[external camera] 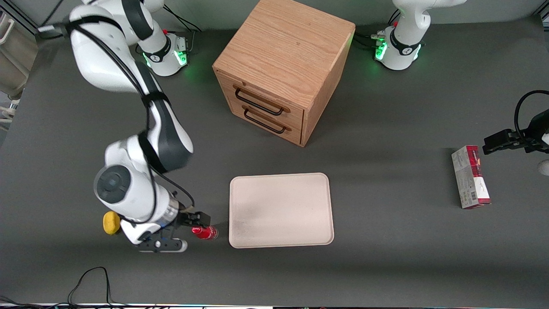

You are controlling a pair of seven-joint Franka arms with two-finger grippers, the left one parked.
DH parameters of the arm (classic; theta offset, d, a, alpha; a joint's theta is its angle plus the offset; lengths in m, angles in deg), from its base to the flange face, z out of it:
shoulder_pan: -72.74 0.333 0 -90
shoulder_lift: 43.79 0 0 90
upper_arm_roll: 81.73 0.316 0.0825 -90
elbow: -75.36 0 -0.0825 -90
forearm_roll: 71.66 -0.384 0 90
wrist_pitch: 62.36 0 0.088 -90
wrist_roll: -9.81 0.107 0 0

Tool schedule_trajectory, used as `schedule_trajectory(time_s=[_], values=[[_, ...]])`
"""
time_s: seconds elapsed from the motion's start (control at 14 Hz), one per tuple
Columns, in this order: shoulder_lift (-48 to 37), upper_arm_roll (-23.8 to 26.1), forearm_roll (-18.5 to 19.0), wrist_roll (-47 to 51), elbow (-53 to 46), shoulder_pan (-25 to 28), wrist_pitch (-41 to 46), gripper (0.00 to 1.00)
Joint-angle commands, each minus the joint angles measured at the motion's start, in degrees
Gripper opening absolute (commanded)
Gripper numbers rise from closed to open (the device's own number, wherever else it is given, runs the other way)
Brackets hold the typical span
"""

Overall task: Place coke bottle on tray
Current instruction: 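Move the right gripper down over the red Coca-Cola bottle beside the tray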

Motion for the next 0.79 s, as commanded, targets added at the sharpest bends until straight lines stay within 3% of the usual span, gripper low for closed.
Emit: schedule_trajectory(time_s=[0.0,0.29,0.36,0.5,0.71], values=[[3.9,0.2,1.5,1.7,-4.0,-0.1,-0.8,1.0],[3.5,0.2,1.6,4.6,-2.2,0.9,-0.1,0.95],[3.4,0.2,1.7,4.5,-1.7,0.9,-0.1,0.87],[3.3,0.1,1.7,3.9,-1.6,0.8,-0.2,0.48],[3.4,0.0,1.7,3.6,-1.6,0.6,-0.1,0.07]])
